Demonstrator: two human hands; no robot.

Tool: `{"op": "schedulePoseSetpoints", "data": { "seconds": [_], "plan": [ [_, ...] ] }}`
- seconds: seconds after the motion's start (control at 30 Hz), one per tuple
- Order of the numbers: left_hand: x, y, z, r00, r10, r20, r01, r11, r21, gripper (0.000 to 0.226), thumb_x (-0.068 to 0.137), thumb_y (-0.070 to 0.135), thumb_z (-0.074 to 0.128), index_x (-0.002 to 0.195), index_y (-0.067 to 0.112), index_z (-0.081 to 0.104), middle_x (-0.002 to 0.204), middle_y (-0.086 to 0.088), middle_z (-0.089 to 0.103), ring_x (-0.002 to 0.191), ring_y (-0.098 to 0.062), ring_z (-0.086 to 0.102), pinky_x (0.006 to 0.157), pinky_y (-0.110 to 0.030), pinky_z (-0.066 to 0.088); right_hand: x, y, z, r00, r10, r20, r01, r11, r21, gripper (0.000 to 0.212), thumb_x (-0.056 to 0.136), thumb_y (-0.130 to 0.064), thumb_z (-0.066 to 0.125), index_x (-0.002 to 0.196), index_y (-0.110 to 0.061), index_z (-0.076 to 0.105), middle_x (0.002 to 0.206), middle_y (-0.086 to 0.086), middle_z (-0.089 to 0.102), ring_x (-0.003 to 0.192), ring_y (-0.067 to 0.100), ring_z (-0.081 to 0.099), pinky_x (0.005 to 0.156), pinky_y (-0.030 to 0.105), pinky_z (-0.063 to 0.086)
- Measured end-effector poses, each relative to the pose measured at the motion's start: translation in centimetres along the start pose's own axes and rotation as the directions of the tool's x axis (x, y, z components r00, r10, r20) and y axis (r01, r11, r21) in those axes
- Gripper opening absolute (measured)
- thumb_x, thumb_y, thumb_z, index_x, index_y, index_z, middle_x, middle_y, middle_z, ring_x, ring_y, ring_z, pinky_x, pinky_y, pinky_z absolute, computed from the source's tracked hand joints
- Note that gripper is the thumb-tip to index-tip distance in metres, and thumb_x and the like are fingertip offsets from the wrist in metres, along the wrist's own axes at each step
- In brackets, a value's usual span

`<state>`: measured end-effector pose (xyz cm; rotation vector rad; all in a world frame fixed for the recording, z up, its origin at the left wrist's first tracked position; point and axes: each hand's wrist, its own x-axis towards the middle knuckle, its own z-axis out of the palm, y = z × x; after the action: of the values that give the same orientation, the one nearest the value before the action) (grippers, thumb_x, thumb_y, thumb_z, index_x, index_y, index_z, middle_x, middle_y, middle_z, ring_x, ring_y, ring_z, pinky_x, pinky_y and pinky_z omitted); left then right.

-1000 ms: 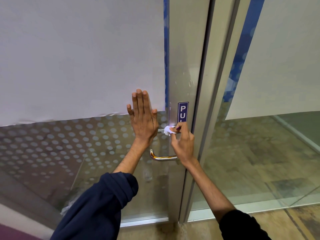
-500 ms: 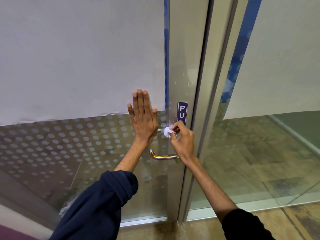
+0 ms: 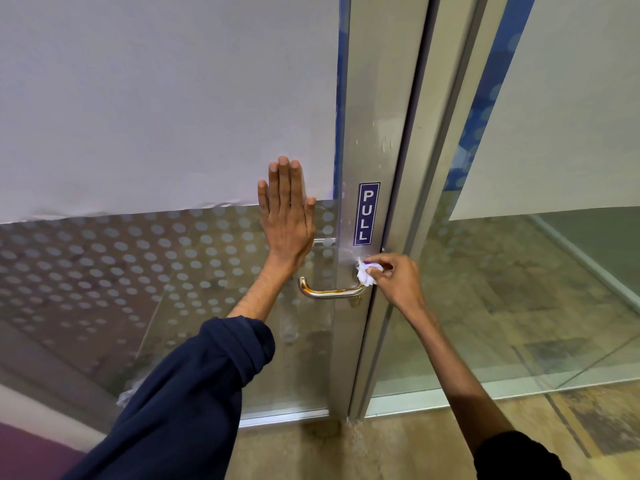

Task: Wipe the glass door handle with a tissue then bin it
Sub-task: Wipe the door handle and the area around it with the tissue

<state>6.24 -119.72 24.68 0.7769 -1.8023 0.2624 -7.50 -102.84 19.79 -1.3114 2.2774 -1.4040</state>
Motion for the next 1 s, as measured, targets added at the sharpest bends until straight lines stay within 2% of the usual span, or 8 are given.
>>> {"op": "schedulePoseSetpoints", "data": {
  "seconds": [0.2, 0.33, 0.47, 0.63, 0.73, 0.83, 0.93, 1.0],
  "plan": [
    [0.2, -0.2, 0.3, 1.0, 0.009, -0.008, -0.009, 1.0, -0.026, 0.06, 0.106, 0.035, 0.014, 0.157, 0.018, -0.014, 0.165, 0.004, -0.027, 0.154, -0.013, -0.019, 0.127, -0.036, -0.014, -0.2, 0.1, 1.1, 0.999, 0.03, 0.028, -0.03, 1.0, -0.001, 0.02, 0.08, -0.006, 0.068, 0.097, -0.011, 0.079, 0.096, 0.006, 0.077, 0.086, 0.017, 0.071, 0.079, 0.031, 0.055],
    [-0.1, -0.5, 0.6, 1.0, 0.026, -0.008, -0.026, 0.999, -0.036, 0.06, 0.106, 0.036, 0.013, 0.157, 0.018, -0.013, 0.165, 0.004, -0.026, 0.155, -0.013, -0.018, 0.127, -0.036, -0.012, 0.0, 0.5, 1.3, 0.997, 0.052, 0.049, -0.051, 0.999, -0.02, 0.019, 0.08, -0.008, 0.072, 0.098, -0.01, 0.078, 0.096, 0.008, 0.077, 0.079, 0.01, 0.065, 0.071, 0.021, 0.048],
    [-0.1, -0.7, 0.7, 0.999, 0.033, -0.022, -0.033, 0.999, -0.034, 0.059, 0.107, 0.038, 0.01, 0.157, 0.017, -0.013, 0.165, 0.003, -0.026, 0.155, -0.013, -0.018, 0.128, -0.035, -0.011, -0.4, 0.5, 1.6, 0.994, 0.09, 0.054, -0.089, 0.996, -0.025, 0.019, 0.081, -0.009, 0.073, 0.1, -0.008, 0.077, 0.097, 0.009, 0.074, 0.078, 0.011, 0.061, 0.062, 0.002, 0.04],
    [-0.1, -0.6, 0.8, 0.999, 0.034, -0.028, -0.035, 0.999, -0.036, 0.058, 0.107, 0.039, 0.006, 0.157, 0.018, -0.016, 0.164, 0.004, -0.028, 0.154, -0.013, -0.02, 0.127, -0.035, -0.012, -1.7, -0.1, 1.8, 0.995, 0.095, 0.031, -0.092, 0.993, -0.08, 0.016, 0.083, -0.011, 0.073, 0.098, -0.013, 0.079, 0.086, 0.004, 0.071, 0.075, 0.014, 0.061, 0.063, 0.015, 0.034],
    [0.0, -0.5, 0.7, 0.999, 0.029, -0.028, -0.03, 0.999, -0.043, 0.058, 0.107, 0.04, 0.005, 0.156, 0.018, -0.016, 0.164, 0.004, -0.029, 0.154, -0.012, -0.02, 0.128, -0.035, -0.012, -2.4, -0.9, 1.9, 0.996, 0.081, 0.039, -0.077, 0.992, -0.095, 0.016, 0.082, -0.008, 0.073, 0.096, -0.013, 0.079, 0.086, 0.006, 0.073, 0.074, 0.016, 0.061, 0.067, 0.025, 0.042],
    [0.0, -0.4, 0.5, 0.999, 0.035, -0.028, -0.037, 0.998, -0.05, 0.058, 0.107, 0.039, 0.005, 0.156, 0.017, -0.016, 0.164, 0.004, -0.028, 0.154, -0.012, -0.02, 0.128, -0.035, -0.012, -3.2, -1.8, 2.4, 0.998, 0.021, 0.063, -0.017, 0.999, -0.051, 0.011, 0.079, -0.011, 0.075, 0.089, -0.013, 0.08, 0.068, -0.003, 0.069, 0.066, 0.02, 0.061, 0.061, 0.022, 0.044],
    [0.0, -0.4, 0.4, 0.999, 0.039, -0.03, -0.04, 0.998, -0.05, 0.058, 0.107, 0.038, 0.005, 0.156, 0.017, -0.016, 0.164, 0.004, -0.029, 0.154, -0.012, -0.021, 0.128, -0.035, -0.012, -3.6, -2.3, 3.3, 0.996, -0.023, 0.086, 0.03, 0.996, -0.079, 0.008, 0.079, -0.014, 0.075, 0.083, -0.008, 0.078, 0.074, 0.018, 0.07, 0.07, 0.031, 0.062, 0.059, 0.026, 0.044],
    [0.0, -0.5, 0.4, 0.999, 0.038, -0.031, -0.04, 0.998, -0.052, 0.058, 0.107, 0.038, 0.005, 0.157, 0.017, -0.016, 0.164, 0.004, -0.028, 0.154, -0.012, -0.02, 0.127, -0.035, -0.012, -3.4, -2.6, 3.7, 0.992, -0.036, 0.123, 0.049, 0.993, -0.108, 0.008, 0.079, -0.017, 0.075, 0.085, -0.013, 0.079, 0.076, 0.02, 0.068, 0.068, 0.028, 0.061, 0.055, 0.023, 0.043]
  ]
}}
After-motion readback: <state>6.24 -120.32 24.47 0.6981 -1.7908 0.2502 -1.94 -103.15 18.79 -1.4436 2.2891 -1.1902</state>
